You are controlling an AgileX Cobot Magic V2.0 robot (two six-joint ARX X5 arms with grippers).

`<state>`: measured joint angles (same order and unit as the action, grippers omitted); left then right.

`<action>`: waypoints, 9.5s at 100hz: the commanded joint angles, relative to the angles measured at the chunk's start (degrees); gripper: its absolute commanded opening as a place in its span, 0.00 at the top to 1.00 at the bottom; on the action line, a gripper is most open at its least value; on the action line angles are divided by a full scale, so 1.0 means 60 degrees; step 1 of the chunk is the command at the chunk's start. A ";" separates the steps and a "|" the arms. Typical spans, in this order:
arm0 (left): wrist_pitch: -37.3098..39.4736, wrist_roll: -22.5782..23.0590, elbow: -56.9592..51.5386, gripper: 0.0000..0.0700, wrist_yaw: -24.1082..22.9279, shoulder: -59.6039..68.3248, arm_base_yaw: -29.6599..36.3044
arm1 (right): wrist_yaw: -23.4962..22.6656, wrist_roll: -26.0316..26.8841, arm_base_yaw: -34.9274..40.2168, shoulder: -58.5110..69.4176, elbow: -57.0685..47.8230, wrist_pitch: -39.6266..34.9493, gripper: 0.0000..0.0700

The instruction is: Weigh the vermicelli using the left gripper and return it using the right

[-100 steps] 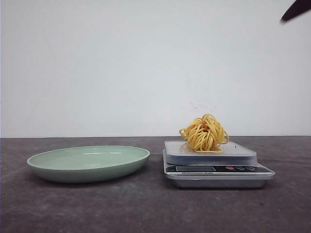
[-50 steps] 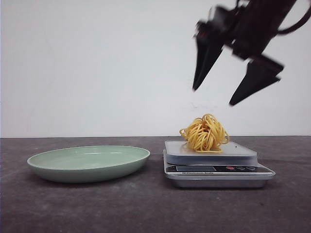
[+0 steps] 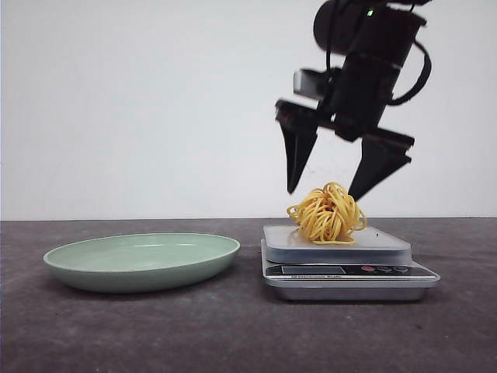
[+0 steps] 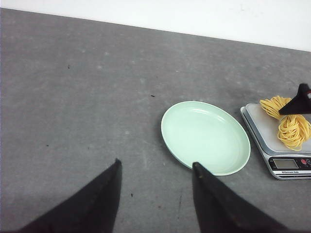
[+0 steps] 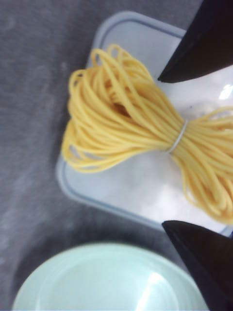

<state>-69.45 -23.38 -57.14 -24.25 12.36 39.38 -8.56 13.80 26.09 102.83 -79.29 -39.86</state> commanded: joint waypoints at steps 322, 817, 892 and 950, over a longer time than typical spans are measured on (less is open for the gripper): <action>0.0390 0.0055 -0.0146 0.63 -0.0025 -0.0011 0.0040 | 0.1574 -0.1089 0.1898 -0.5887 -0.0382 0.0809 0.40; 0.9781 0.2852 0.9391 0.98 0.4284 -0.2014 -0.6553 | 0.5082 -0.0015 0.2670 -1.4509 0.4852 -0.1836 0.99; 0.9777 0.2852 0.9391 0.98 0.4284 -0.2018 -0.6553 | 0.1574 -0.2091 -0.5406 -1.7099 1.2302 0.4550 0.99; 0.9785 0.2852 0.9391 0.98 0.4288 -0.2018 -0.6553 | 0.1355 -0.2484 -0.5351 -1.7099 1.3038 0.4768 0.99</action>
<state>-10.48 -6.81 -1.83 1.30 0.30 0.08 -0.45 0.03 -6.04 0.36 -1.50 -11.46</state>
